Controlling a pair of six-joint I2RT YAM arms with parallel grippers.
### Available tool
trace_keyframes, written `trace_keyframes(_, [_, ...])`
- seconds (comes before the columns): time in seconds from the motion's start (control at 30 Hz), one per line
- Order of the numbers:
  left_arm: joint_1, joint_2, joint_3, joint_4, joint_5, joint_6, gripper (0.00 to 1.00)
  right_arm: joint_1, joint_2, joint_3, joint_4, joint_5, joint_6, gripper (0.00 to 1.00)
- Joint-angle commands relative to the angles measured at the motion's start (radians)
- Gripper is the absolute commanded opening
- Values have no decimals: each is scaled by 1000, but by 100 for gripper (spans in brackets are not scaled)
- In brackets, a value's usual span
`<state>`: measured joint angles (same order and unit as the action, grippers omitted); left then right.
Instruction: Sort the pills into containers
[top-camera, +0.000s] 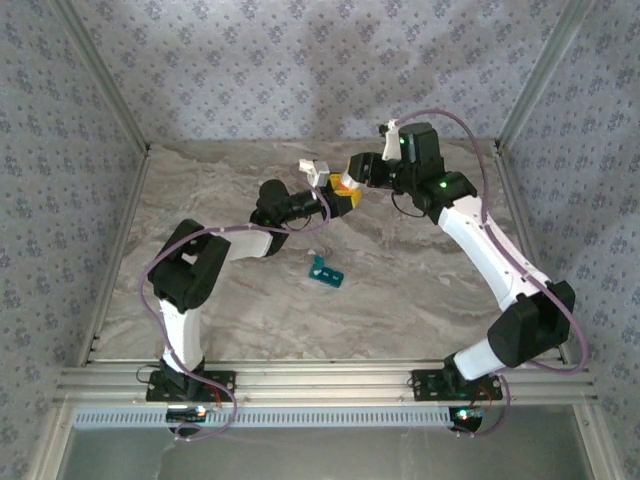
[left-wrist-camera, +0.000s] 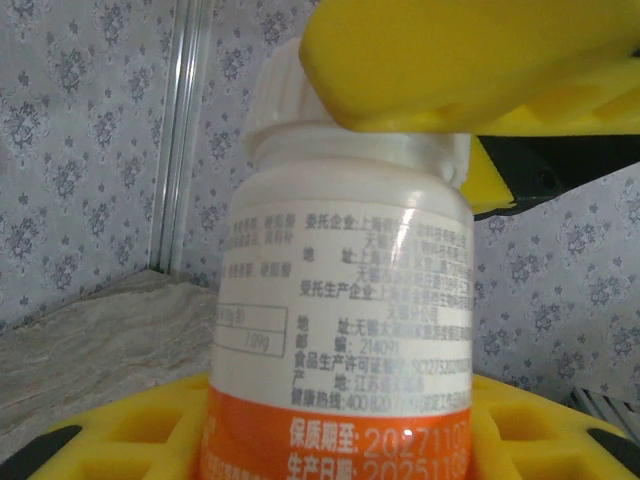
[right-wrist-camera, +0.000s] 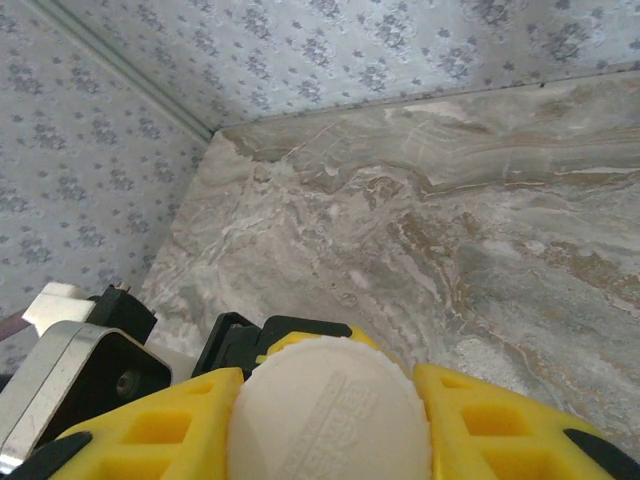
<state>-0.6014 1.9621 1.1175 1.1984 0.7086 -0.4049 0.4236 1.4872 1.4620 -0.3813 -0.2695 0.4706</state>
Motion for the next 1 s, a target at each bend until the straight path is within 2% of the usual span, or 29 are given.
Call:
trace_keyframes(0.0, [-11,-13,26,69,-11,11,0,43,21,0,-65,19,26,39])
trace_keyframes(0.07, [-12,-13,27,68,-11,12,0,42,21,8,-72,14,29,40])
trace_keyframes(0.13, [-11,-14,24,67,-12,12,0,39,18,21,-92,3,20,47])
trace_keyframes(0.23, [-12,-14,21,66,-14,14,0,19,-5,33,-96,-2,8,71])
trace_keyframes(0.33, [-11,-14,17,68,-14,12,0,-6,-36,41,-91,-31,-22,81])
trace_keyframes(0.5, [-12,-19,5,74,-17,11,0,-49,-109,12,-66,-83,-66,87])
trace_keyframes(0.67, [-11,-17,2,84,-15,2,0,-115,-157,-63,35,-197,-85,87])
trace_keyframes(0.8, [-12,-13,5,88,-11,-6,0,-172,-152,-107,135,-310,-107,84])
trace_keyframes(0.97, [-15,-4,17,92,-7,-15,0,-185,-95,-84,139,-396,-126,84])
